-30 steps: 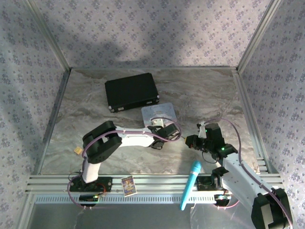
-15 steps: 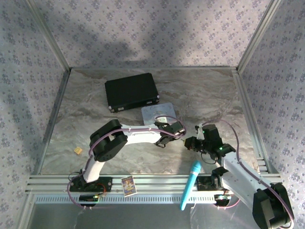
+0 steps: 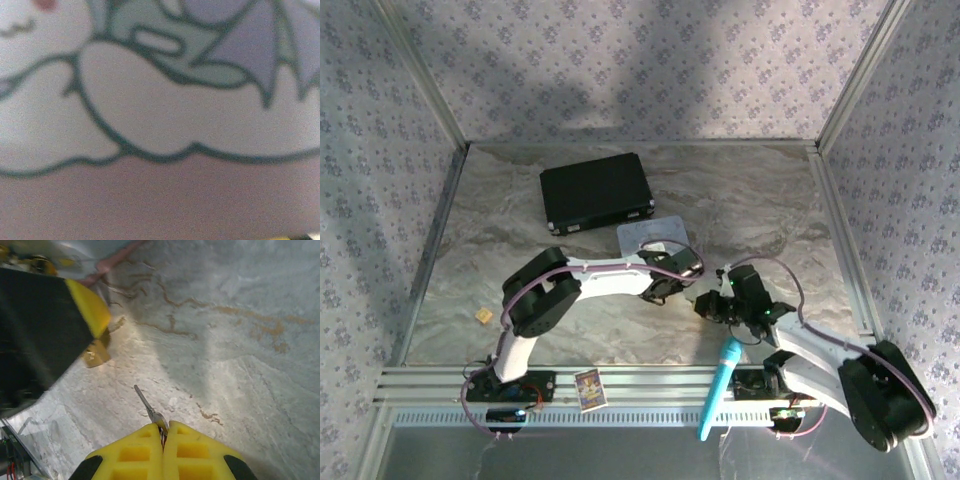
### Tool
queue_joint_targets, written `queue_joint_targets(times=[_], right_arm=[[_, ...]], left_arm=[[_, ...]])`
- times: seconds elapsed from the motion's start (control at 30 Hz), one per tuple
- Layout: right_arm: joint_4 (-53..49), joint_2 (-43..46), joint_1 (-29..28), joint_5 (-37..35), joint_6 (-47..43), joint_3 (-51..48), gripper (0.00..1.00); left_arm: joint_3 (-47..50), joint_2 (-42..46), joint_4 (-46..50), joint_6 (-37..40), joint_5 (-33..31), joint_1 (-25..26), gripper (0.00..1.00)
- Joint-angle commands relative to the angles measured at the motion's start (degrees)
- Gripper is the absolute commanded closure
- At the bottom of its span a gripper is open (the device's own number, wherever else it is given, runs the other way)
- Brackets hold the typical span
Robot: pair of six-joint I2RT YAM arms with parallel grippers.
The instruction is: Unlock a padlock with a key
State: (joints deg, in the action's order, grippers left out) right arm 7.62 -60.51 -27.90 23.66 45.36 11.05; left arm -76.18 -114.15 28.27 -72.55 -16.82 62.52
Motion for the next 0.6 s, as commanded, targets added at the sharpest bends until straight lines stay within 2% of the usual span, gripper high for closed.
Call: queue_joint_targets(times=[0.0, 0.2, 0.3, 0.57], right_arm=[[11.6, -2.0, -0.5, 2.9, 4.3, -1.3, 1.00], [15.1, -1.9, -1.4, 2.9, 5.9, -2.3, 1.00], [14.8, -1.3, -2.5, 1.9, 5.9, -2.1, 1.00], [14.4, -0.2, -1.3, 0.7, 7.4, -4.5, 1.00]], left_arm=[[3.1, 1.7, -0.6, -4.6, 9.6, -1.0, 0.82], [3.0, 2.8, -1.0, -6.9, 12.8, -1.5, 0.84], [4.7, 2.8, -4.1, -9.8, 16.1, -2.1, 0.91], [7.7, 4.6, -5.6, -14.6, 15.0, -3.4, 0.93]])
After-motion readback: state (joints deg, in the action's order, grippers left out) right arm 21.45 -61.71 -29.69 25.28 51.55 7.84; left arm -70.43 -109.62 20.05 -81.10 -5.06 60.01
